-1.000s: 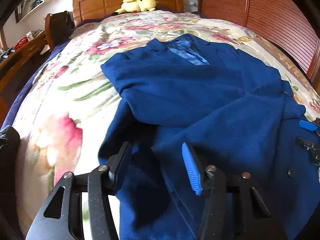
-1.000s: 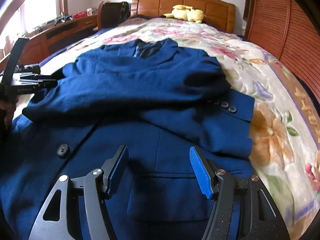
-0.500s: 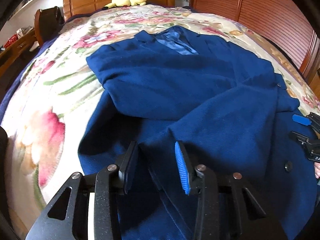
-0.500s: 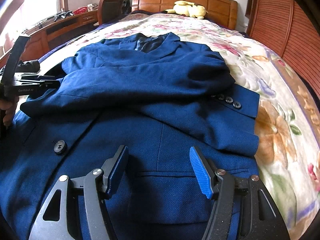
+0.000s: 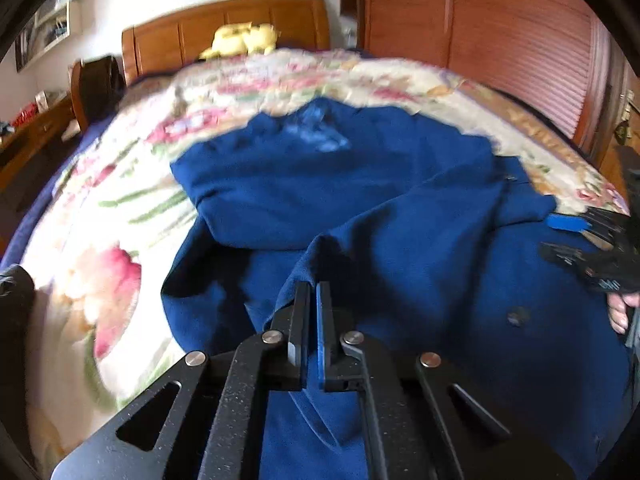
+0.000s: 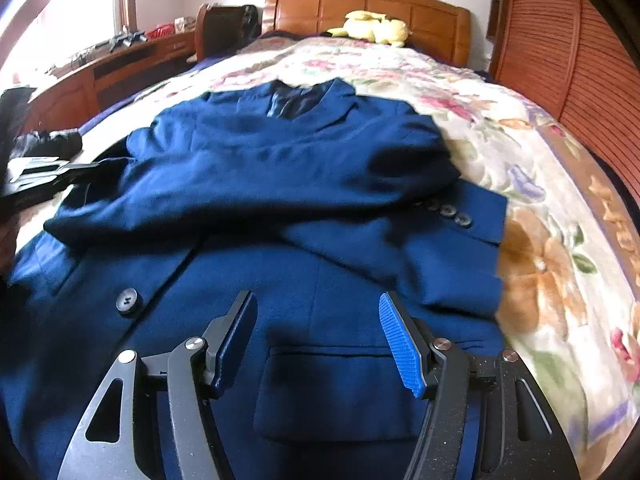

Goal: Fold large clothes

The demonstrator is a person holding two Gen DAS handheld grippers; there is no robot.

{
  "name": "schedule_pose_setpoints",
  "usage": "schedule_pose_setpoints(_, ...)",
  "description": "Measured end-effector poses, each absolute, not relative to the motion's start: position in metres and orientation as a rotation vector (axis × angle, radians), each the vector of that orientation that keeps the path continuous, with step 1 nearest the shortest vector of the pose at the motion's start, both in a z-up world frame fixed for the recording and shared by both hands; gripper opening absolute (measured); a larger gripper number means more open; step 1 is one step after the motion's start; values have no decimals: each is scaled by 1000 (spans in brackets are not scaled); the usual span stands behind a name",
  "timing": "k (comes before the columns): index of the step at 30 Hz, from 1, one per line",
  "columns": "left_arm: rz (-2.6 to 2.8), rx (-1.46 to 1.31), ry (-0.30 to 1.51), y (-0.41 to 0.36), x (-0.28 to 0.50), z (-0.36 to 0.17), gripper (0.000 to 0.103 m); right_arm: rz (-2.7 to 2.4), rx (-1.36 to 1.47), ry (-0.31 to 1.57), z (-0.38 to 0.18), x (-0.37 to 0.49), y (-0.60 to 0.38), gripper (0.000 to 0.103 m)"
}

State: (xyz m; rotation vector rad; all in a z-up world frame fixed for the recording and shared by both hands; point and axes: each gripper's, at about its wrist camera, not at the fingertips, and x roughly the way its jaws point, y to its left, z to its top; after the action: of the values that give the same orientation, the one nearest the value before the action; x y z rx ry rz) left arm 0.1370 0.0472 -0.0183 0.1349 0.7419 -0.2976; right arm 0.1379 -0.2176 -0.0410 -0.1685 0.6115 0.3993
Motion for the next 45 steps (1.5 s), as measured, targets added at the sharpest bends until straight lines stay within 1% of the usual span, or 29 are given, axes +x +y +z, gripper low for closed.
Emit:
schedule_pose_setpoints(5,-333,128,665,39,84,-1,3,362,-148,582,-37,130,-233,65)
schedule_pose_setpoints(12,-355,133,642,28,34,-4,3,331,-112,569,-35,116,-253,65)
schedule_pose_setpoints(20,-354,172,674,9,8,-15,3,324,-98,565,-35,103,-263,65)
schedule_pose_setpoints(29,-337,166,639,6,-15,-2,3,335,-104,555,-33,98,-265,65)
schedule_pose_setpoints(30,-329,166,633,6,-16,0,7,335,-105,555,-34,99,-264,65)
schedule_pose_setpoints(31,-325,165,628,7,-16,2,15,336,-106,554,-34,99,-264,65)
schedule_pose_setpoints(32,-322,164,623,9,-15,3,19,336,-108,554,-34,99,-263,65)
schedule_pose_setpoints(34,-301,166,615,13,-10,4,34,337,-114,553,-35,98,-262,65)
schedule_pose_setpoints(36,-290,163,629,16,-3,4,35,337,-122,554,-36,99,-260,65)
schedule_pose_setpoints(38,-270,170,645,19,7,1,39,338,-130,553,-36,98,-259,65)
schedule_pose_setpoints(40,-235,180,667,24,20,-3,56,340,-138,552,-36,98,-257,65)
schedule_pose_setpoints(42,-188,174,690,32,35,-7,64,337,-145,552,-36,98,-254,65)
schedule_pose_setpoints(45,-160,162,713,42,52,-11,64,338,-156,552,-37,97,-252,65)
